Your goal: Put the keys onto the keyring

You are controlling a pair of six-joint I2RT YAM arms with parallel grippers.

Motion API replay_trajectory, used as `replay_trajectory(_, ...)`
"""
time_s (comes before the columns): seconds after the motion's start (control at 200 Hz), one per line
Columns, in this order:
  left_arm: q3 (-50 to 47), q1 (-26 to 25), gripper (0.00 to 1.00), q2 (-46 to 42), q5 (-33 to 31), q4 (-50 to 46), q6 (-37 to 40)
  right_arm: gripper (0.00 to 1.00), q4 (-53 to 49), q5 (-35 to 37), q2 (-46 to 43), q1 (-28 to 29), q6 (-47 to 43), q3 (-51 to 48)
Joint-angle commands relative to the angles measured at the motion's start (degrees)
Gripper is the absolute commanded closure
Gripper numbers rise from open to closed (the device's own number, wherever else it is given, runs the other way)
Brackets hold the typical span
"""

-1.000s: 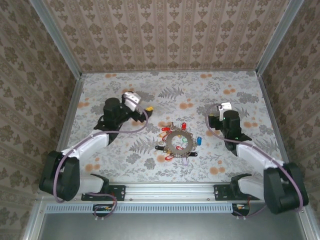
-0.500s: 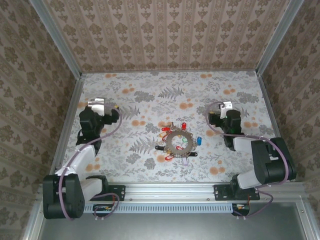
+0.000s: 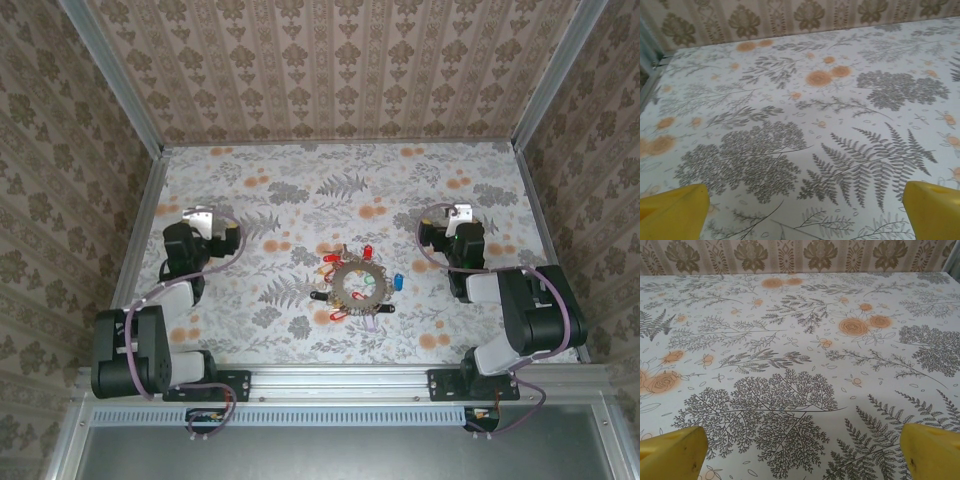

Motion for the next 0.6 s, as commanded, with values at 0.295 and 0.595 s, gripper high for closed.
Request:
replay_trajectory(0.295,4.23,-3.65,0.0,0.72,-9.95,-7.33,7.87,0.01,0.3,2.0,0.06,0.13,0.93,0.6)
replay_trajectory(0.595,1.18,-0.4,0.0,2.84,-0.23,-2.43,8.47,0.0,0.21,1.9,0.11,0.13,0.99,0.64)
